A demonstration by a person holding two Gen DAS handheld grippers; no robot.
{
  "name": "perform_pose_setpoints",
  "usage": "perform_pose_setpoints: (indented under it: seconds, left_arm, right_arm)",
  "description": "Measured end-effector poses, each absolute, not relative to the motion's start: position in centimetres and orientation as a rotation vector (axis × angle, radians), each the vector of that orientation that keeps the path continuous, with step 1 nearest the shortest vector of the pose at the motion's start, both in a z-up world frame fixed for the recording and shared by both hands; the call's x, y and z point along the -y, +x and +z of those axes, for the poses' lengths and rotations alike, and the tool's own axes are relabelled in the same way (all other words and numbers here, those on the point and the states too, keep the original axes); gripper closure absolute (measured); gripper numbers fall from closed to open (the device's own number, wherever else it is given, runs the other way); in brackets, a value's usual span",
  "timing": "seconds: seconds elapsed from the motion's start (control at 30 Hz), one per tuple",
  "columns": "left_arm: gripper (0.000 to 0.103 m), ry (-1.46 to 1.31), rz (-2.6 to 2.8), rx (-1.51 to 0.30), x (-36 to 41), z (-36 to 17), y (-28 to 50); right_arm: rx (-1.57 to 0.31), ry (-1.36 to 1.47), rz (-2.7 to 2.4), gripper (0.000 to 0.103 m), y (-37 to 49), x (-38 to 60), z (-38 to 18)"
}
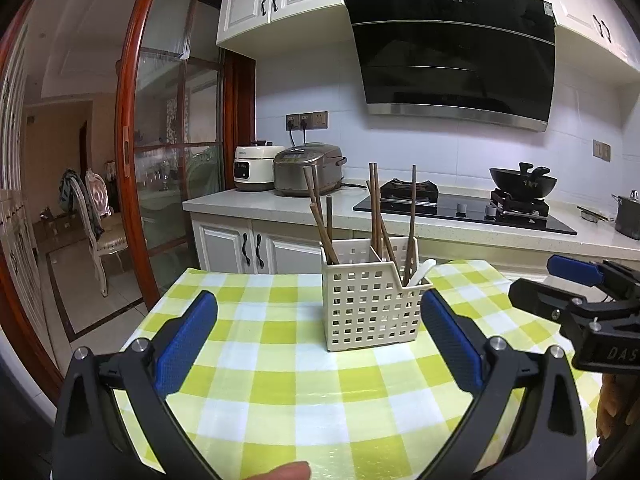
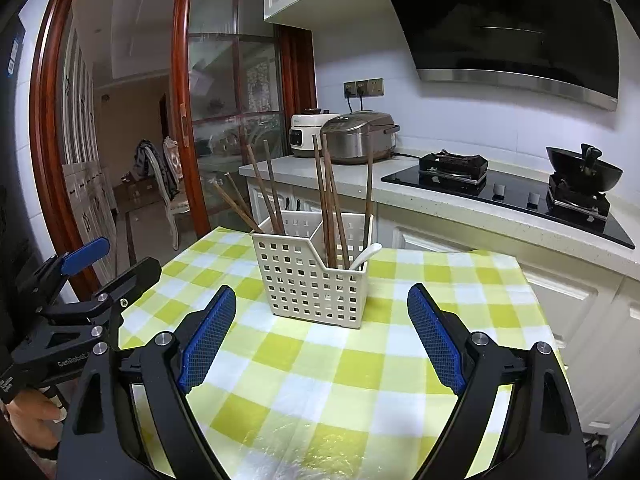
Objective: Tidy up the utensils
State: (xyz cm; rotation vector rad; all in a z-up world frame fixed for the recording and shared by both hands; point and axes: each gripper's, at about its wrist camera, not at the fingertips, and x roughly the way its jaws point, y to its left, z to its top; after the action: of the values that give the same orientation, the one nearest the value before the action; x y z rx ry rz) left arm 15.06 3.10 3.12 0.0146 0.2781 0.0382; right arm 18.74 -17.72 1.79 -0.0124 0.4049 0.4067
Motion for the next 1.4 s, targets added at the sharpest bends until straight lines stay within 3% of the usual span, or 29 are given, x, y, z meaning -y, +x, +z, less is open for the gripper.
perform_pose_setpoints:
  seconds: [1.4]
  left_arm:
    - [0.005,-0.023,-0.046,-0.276,-4.0,3.4,14.3]
  right_arm:
    - [-0.383,-0.028,0.438,0.018,18.4,17.7,1.9]
